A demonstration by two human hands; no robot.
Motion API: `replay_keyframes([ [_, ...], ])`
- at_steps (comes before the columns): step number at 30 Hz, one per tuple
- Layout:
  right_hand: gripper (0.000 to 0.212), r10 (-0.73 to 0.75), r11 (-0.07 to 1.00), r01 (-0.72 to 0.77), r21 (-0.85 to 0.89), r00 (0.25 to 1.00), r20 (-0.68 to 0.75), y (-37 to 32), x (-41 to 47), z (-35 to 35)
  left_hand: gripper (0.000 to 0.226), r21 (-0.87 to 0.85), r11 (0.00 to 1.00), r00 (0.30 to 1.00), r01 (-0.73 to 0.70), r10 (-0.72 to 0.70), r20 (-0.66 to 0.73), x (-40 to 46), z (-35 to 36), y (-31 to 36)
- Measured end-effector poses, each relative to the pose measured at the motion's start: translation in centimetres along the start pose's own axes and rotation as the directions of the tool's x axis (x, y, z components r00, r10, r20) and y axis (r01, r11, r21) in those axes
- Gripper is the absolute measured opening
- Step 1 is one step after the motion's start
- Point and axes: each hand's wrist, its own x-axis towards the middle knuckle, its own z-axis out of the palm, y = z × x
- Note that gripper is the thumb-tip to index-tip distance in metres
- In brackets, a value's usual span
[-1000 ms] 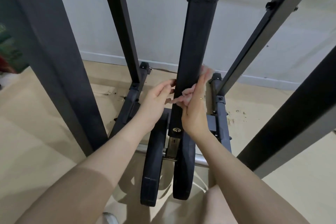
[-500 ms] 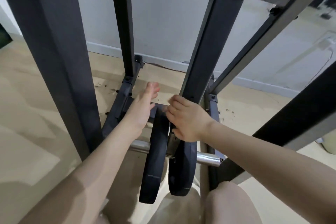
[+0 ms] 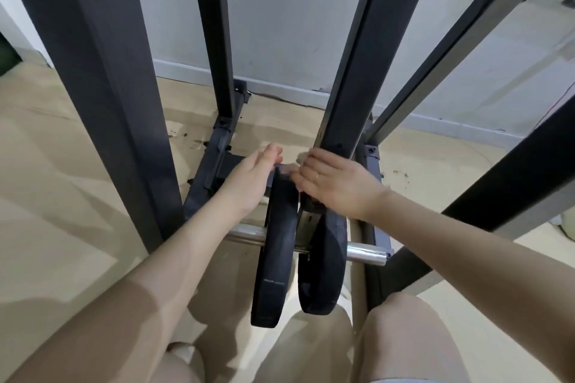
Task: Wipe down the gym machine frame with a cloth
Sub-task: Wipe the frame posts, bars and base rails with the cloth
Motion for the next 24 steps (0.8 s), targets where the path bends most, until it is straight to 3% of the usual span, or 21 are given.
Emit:
replay_keyframes([
  [3, 0.032, 0.173, 0.979, -0.190, -0.081, 0.969, -0.176, 2.5, -0.5, -0.5, 0.044, -0.004, 1.000, 1.000, 0.013, -0.013, 0.006, 0.1, 0.5, -0.5],
  [6, 0.053, 0.272, 0.962, -0.274, 0.008, 0.955, -0.121, -1.7, -2.4, 1.6, 0.041, 0.009, 1.000, 1.000, -0.028, 0.028, 0.001, -0.1, 1.7, -0.4],
  [9, 0.055, 0.181, 0.982, -0.184, 0.039, 0.982, 0.060, -6.0, -4.6, 4.1, 0.042, -0.050, 0.999, 1.000, 0.021, -0.020, 0.023, -0.3, 3.0, -0.1],
  [12, 0.053, 0.036, 0.995, -0.050, 0.081, 0.986, 0.162, -4.7, -5.0, 3.8, 0.046, -0.117, 0.991, 0.998, 0.060, -0.058, 0.020, -0.4, 3.5, -0.8],
  [14, 0.052, 0.031, 0.995, -0.040, 0.094, 0.995, 0.094, -2.7, -5.4, 3.2, 0.045, -0.043, 0.998, 0.999, 0.043, -0.042, 0.014, -0.5, 3.4, -1.7],
  [18, 0.044, 0.275, 0.955, -0.263, 0.135, 0.959, -0.074, -1.9, -6.1, 3.0, 0.049, 0.086, 0.996, 0.997, 0.010, -0.016, 0.070, -0.9, 3.2, -2.6],
  [22, 0.053, -0.004, 0.970, -0.022, 0.241, 0.994, 0.107, -4.5, -6.7, 4.1, 0.048, 0.139, 0.990, 0.997, 0.037, -0.046, 0.063, -0.7, 3.9, -2.2],
  [24, 0.052, -0.017, 0.970, -0.014, 0.243, 0.992, 0.128, -3.8, -6.6, 3.7, 0.045, 0.108, 0.994, 0.998, 0.022, -0.029, 0.061, -0.6, 4.4, -2.0],
])
